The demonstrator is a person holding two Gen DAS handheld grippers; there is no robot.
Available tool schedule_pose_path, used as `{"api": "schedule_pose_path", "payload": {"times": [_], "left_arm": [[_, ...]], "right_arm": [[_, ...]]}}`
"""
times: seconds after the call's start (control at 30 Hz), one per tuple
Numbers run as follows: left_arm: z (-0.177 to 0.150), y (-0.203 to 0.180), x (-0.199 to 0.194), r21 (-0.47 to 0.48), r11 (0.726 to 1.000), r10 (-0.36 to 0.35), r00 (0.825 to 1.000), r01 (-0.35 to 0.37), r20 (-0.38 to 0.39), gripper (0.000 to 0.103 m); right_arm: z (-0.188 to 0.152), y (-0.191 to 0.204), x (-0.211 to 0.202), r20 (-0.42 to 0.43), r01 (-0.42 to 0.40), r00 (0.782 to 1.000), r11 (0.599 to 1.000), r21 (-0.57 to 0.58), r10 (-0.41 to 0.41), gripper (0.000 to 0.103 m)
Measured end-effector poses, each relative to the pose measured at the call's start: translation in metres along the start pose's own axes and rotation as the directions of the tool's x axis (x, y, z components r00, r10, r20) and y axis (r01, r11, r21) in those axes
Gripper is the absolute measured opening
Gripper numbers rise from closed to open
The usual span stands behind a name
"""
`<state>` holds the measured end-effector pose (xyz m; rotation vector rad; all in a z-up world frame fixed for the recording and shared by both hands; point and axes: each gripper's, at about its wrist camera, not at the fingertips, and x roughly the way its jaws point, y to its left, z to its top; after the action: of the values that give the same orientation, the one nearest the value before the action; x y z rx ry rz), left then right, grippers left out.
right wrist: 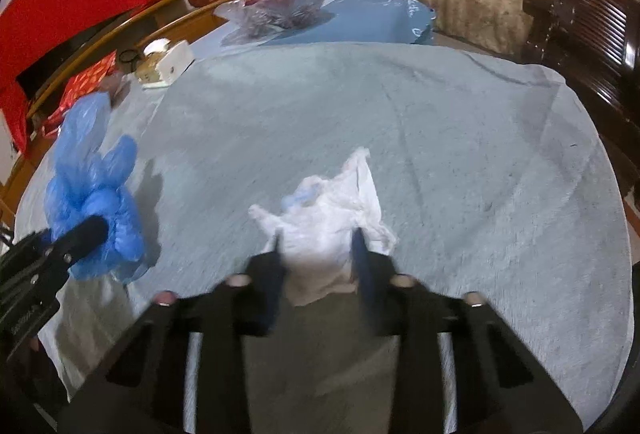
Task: Collect trash
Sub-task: 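Grasp the blue plastic bag with the left gripper while the right gripper grasps the white tissue, then carry the blue bag and tissue over the black bin and open both grippers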
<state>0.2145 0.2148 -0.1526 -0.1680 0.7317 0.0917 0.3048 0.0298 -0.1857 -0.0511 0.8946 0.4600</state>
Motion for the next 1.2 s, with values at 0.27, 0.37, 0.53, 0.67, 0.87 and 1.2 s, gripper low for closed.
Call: {"api": "schedule_pose_path", "payload": {"times": [0.27, 0.37, 0.53, 0.67, 0.87, 1.2], "left_arm": [[0.004, -0.012, -0.015, 0.019, 0.999, -0.033, 0.999, 0.032, 0.031, 0.036], [0.006, -0.020, -0.024, 0.027, 0.998, -0.053, 0.998, 0.052, 0.045, 0.036], [0.008, -0.037, -0.039, 0.048, 0.995, -0.085, 0.994, 0.082, 0.064, 0.036], [0.008, -0.054, -0.054, 0.067, 0.991, -0.120, 0.990, 0.115, 0.076, 0.036], [0.004, -0.079, -0.075, 0.088, 0.983, -0.168, 0.982, 0.160, 0.090, 0.036], [-0.001, -0.132, -0.109, 0.153, 0.955, -0.272, 0.956, 0.254, 0.106, 0.036]], "right_arm": [[-0.006, 0.003, -0.037, 0.062, -0.032, 0.998, 0.999, -0.005, 0.032, 0.018], [-0.008, 0.003, -0.057, 0.089, -0.031, 0.996, 1.000, -0.004, 0.031, 0.018], [-0.013, -0.004, -0.094, 0.134, -0.011, 0.991, 1.000, -0.001, 0.011, 0.018], [-0.021, -0.013, -0.122, 0.164, 0.007, 0.986, 1.000, 0.016, -0.009, 0.018], [-0.035, -0.029, -0.159, 0.195, 0.027, 0.980, 0.999, 0.046, -0.035, 0.018], [-0.062, -0.059, -0.217, 0.260, 0.066, 0.962, 0.994, 0.090, -0.088, 0.018]]}}
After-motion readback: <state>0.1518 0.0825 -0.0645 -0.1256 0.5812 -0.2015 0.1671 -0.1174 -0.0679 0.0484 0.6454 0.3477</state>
